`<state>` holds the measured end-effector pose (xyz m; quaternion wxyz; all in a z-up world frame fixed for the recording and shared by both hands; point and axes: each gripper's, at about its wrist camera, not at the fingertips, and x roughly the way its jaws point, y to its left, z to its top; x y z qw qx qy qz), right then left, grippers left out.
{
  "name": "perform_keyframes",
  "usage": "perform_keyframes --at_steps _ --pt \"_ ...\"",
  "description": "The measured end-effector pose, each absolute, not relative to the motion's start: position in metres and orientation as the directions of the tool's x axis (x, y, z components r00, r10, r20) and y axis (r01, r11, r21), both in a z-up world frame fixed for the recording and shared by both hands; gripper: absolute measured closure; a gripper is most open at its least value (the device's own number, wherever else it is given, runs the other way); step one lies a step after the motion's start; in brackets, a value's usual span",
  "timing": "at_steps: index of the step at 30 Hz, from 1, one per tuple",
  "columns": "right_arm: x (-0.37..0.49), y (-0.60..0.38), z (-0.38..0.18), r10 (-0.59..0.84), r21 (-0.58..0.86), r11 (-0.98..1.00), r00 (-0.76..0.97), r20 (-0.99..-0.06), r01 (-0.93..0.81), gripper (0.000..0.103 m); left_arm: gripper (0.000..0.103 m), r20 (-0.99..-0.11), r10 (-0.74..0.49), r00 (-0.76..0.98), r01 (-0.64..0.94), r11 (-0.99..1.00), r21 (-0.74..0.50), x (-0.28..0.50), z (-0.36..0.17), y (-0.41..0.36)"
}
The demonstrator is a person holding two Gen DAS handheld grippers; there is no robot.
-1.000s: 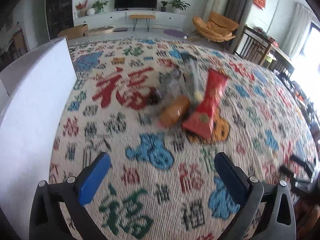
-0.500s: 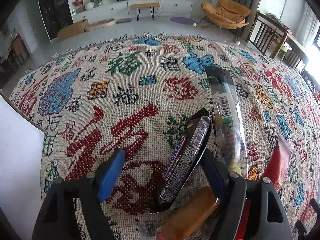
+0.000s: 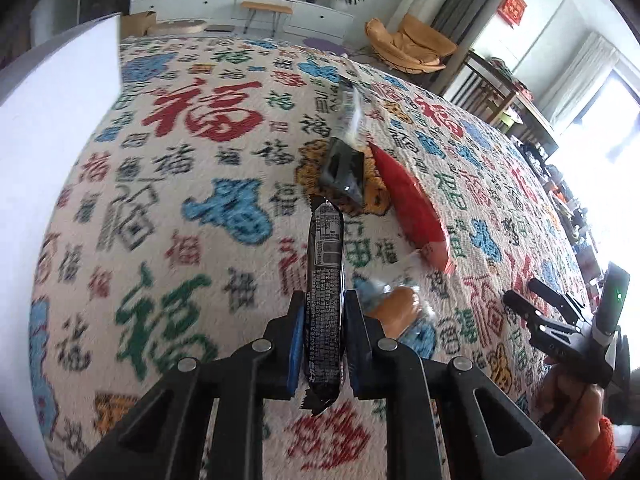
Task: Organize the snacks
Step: 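Lift the chocolate bar in the left tool above the blanket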
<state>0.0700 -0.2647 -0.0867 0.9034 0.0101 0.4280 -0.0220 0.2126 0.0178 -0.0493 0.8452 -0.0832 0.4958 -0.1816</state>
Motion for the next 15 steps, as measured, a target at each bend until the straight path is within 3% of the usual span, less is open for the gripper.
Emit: perform_keyframes --at_steps 4,6,8,9,12,15 --pt "0.070 -0.265 -0.087 -0.031 -0.001 0.999 0.632 -0.774 0.048 0.018 0.085 -0.816 -0.266 0.513 0.173 0.963 -0.206 0.199 -0.049 0.042" --pt "0.070 -0.265 -0.087 -0.031 -0.001 0.999 0.632 -0.774 0.048 0.018 0.072 -0.808 -0.266 0.527 0.206 0.962 -0.182 0.200 -0.055 0.046" --pt "0.070 -0.265 -0.087 -0.031 -0.001 0.999 0.632 -0.774 0.048 0.018 0.029 -0.801 -0.270 0.535 0.254 0.955 -0.152 0.200 -0.064 0.043" --pt "0.070 -0.265 -0.087 -0.031 0.000 0.999 0.632 -0.774 0.048 0.018 0.023 -0.803 -0.247 0.543 0.259 0.958 -0.121 0.200 -0.068 0.042" --pt "0.070 -0.265 -0.087 -0.030 0.000 0.999 0.633 -0.774 0.048 0.018 0.018 -0.794 -0.183 0.579 0.271 0.962 -0.024 0.196 -0.076 0.036" --pt "0.070 -0.264 -0.087 -0.030 0.000 0.999 0.633 -0.774 0.048 0.018 0.001 -0.808 -0.131 0.574 0.231 0.973 0.007 0.200 -0.079 0.038"
